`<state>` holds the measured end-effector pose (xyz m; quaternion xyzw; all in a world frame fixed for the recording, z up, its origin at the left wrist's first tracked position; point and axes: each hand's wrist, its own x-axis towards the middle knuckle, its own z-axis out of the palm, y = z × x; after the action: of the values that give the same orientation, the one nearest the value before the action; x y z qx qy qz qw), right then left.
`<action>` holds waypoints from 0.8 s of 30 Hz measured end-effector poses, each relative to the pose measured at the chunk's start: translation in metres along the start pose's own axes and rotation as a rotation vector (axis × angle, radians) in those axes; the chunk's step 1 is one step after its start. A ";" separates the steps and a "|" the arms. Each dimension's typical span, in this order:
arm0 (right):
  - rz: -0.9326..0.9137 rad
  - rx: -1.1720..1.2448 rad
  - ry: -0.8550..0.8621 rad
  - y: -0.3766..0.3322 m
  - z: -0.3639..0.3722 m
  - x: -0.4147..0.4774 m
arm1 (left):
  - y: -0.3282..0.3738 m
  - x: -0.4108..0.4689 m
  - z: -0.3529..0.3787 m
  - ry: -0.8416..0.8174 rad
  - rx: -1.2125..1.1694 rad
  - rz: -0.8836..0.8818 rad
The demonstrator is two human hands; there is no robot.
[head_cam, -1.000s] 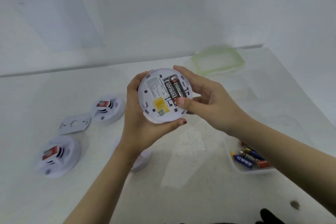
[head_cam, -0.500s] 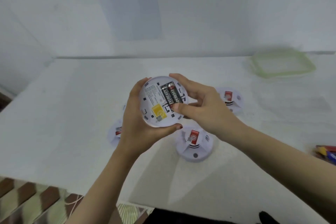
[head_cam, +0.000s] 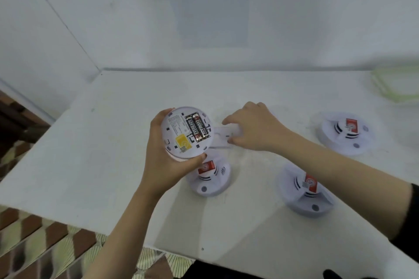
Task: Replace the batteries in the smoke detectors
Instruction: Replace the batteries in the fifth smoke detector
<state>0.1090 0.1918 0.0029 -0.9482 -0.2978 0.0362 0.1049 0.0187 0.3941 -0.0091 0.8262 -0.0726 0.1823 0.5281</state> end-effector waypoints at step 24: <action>0.038 0.345 0.150 -0.019 0.010 0.046 | -0.083 0.055 -0.012 -0.117 -0.027 -0.161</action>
<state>0.1348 0.2355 -0.0029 -0.9216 -0.2606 0.0176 0.2870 0.0930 0.4446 -0.0535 0.8315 -0.0391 0.0897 0.5468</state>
